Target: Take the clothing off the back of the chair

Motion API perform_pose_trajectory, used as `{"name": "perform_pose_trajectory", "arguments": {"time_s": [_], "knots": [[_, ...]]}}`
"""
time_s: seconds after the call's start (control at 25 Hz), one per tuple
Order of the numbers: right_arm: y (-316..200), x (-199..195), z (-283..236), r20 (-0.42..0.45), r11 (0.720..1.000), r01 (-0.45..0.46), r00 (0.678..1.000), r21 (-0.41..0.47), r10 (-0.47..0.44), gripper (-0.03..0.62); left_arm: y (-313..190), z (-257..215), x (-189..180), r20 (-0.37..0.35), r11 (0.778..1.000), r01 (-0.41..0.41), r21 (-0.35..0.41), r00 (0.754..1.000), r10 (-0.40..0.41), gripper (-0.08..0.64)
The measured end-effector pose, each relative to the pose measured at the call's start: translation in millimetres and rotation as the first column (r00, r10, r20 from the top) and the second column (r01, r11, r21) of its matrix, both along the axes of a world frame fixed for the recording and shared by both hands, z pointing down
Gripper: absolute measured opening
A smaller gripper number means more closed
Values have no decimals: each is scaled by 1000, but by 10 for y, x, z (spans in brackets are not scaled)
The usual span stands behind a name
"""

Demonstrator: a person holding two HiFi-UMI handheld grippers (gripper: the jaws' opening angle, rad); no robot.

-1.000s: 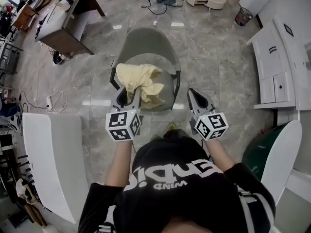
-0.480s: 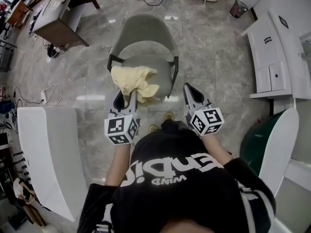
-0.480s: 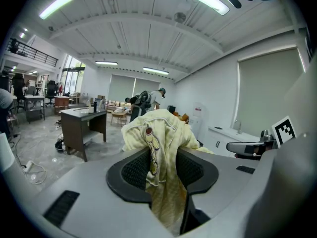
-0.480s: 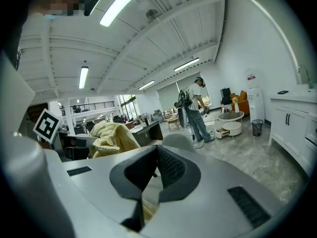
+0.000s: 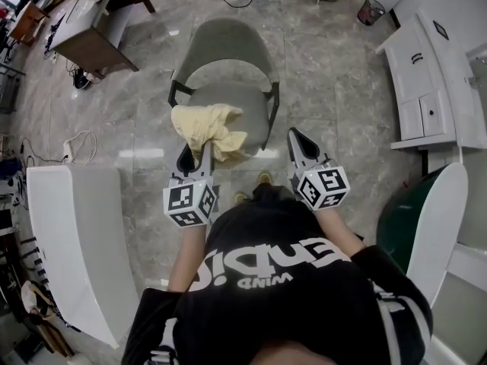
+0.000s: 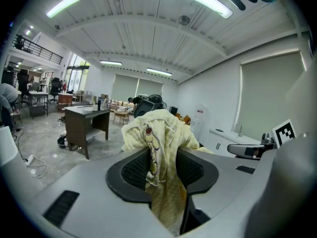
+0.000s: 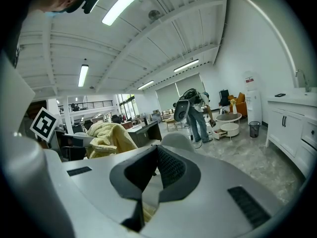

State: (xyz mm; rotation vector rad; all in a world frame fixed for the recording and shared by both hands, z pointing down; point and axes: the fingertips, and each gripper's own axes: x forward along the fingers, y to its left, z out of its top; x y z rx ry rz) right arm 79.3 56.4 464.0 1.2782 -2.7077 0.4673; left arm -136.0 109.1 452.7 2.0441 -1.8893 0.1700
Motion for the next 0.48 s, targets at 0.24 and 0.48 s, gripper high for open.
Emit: {"name": "perform_pose_trajectory", "arguments": {"time_s": [0.24, 0.48], "knots": [[56, -11, -3, -6, 1000, -5, 1000, 7, 5, 14, 28, 27, -18, 1, 1000, 6, -7, 1000, -6, 152], [106, -9, -28, -8, 1000, -2, 1000, 16, 2, 14, 38, 52, 20, 2, 1000, -6, -7, 1000, 6, 152]]}}
